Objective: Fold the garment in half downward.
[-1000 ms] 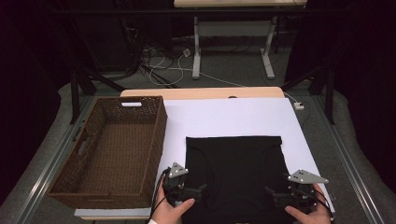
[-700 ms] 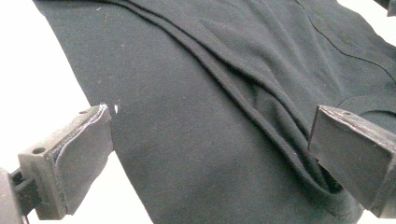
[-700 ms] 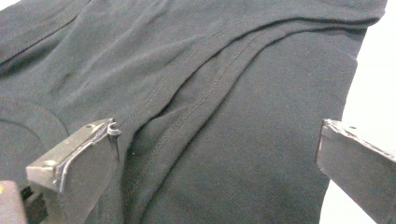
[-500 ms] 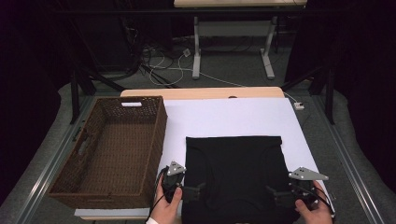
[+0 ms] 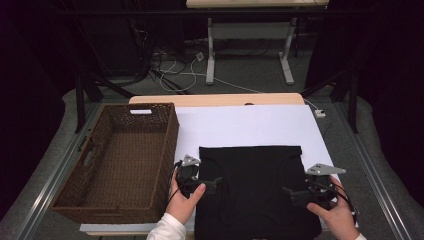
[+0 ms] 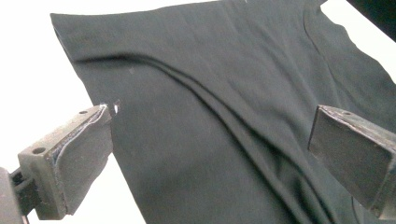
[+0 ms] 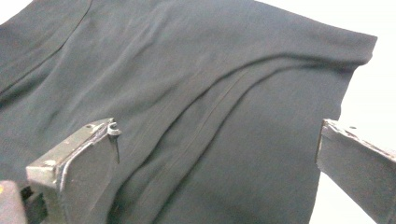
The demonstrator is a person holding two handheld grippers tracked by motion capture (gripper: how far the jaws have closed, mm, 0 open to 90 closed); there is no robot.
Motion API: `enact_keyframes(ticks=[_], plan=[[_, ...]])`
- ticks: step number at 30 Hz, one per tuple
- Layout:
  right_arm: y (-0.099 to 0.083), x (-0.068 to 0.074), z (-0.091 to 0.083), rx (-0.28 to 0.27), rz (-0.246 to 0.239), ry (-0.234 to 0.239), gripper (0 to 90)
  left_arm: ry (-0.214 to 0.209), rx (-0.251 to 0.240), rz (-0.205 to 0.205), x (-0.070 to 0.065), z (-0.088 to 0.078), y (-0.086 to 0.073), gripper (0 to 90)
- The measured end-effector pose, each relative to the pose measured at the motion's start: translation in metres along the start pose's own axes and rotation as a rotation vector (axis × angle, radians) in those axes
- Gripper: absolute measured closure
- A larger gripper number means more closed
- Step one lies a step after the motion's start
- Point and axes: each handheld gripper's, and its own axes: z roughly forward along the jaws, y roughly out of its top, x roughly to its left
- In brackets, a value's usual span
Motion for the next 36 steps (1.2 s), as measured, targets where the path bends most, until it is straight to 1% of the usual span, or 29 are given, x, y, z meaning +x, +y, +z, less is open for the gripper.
enact_keyframes(ticks=[1,4,5,6,7,8,10,11,12,13,15,16,18,19,20,22,23,24,25,26,27,28,29,30,31,33,34,36], plan=[[0.005,-0.003,0.001,-0.004,-0.004,-0.003,0.0,0.008,-0.001,0.004,0.001,0.0,0.003,0.3],[0.016,-0.01,0.003,-0.01,0.013,0.0,0.0,0.018,-0.007,-0.004,0.006,0.004,0.012,0.3],[0.02,-0.014,0.006,-0.012,0.023,0.012,0.0,0.016,-0.01,-0.012,0.008,0.005,0.015,0.3],[0.024,-0.017,0.008,-0.008,0.031,0.011,0.0,0.022,-0.006,-0.022,0.011,0.007,0.018,0.3],[0.028,-0.021,0.012,-0.003,0.04,0.015,0.0,0.015,0.001,-0.026,0.013,0.01,0.021,0.3],[0.033,-0.025,0.015,0.012,0.043,0.012,0.0,0.013,0.006,-0.02,0.015,0.012,0.024,0.3],[0.041,-0.03,0.023,0.025,0.065,-0.005,0.0,0.008,0.017,-0.012,0.017,0.016,0.03,0.3],[0.045,-0.032,0.026,0.03,0.067,-0.01,0.0,0.0,0.021,-0.005,0.018,0.018,0.033,0.3],[0.048,-0.035,0.03,0.031,0.065,-0.018,0.0,0.0,0.026,-0.004,0.019,0.02,0.037,0.3],[0.052,-0.037,0.033,0.041,0.059,-0.029,0.0,0.011,0.027,-0.001,0.019,0.022,0.04,0.3],[0.059,-0.04,0.038,0.038,0.056,-0.033,0.0,0.009,0.039,0.015,0.021,0.025,0.047,0.3],[0.062,-0.043,0.04,0.034,0.036,-0.043,0.0,0.011,0.041,0.023,0.022,0.027,0.05,0.3],[0.068,-0.045,0.045,0.028,0.017,-0.049,0.4,0.033,0.053,0.038,0.024,0.031,0.057,0.3],[0.071,-0.046,0.047,0.028,0.006,-0.053,0.6,0.04,0.05,0.047,0.026,0.033,0.06,0.3],[0.074,-0.047,0.049,0.028,0.007,-0.058,0.9,0.04,0.051,0.058,0.028,0.035,0.063,0.3],[0.079,-0.051,0.053,0.014,0.014,-0.053,1.9,0.034,0.046,0.063,0.032,0.039,0.067,0.3],[0.08,-0.053,0.056,0.012,0.022,-0.045,2.1,0.028,0.044,0.055,0.035,0.042,0.069,0.3],[0.081,-0.056,0.058,0.005,0.044,-0.037,2.2,0.032,0.039,0.047,0.037,0.045,0.07,0.3],[0.081,-0.058,0.06,0.003,0.061,-0.031,2.5,0.026,0.033,0.034,0.04,0.047,0.071,0.3],[0.081,-0.061,0.062,0.0,0.076,-0.034,2.7,0.022,0.029,0.027,0.042,0.048,0.073,0.3],[0.081,-0.064,0.064,-0.005,0.083,-0.038,2.8,0.009,0.017,0.012,0.045,0.05,0.073,0.3],[0.08,-0.065,0.065,-0.007,0.095,-0.041,2.8,0.014,0.019,-0.003,0.047,0.052,0.073,0.3],[0.079,-0.068,0.065,-0.001,0.095,-0.041,2.8,0.018,0.024,-0.014,0.049,0.054,0.073,0.3],[0.078,-0.069,0.066,-0.002,0.106,-0.038,2.8,0.021,0.038,-0.02,0.05,0.057,0.073,0.3],[0.077,-0.071,0.067,0.0,0.116,-0.036,2.7,0.018,0.053,-0.01,0.052,0.058,0.073,0.3],[0.075,-0.074,0.069,0.016,0.139,-0.03,2.6,0.025,0.056,-0.018,0.055,0.061,0.071,0.3],[0.075,-0.075,0.07,0.024,0.145,-0.036,2.5,0.03,0.065,-0.028,0.056,0.061,0.071,0.3],[0.073,-0.076,0.073,0.035,0.165,-0.051,2.4,0.026,0.069,-0.046,0.058,0.064,0.07,0.3]])
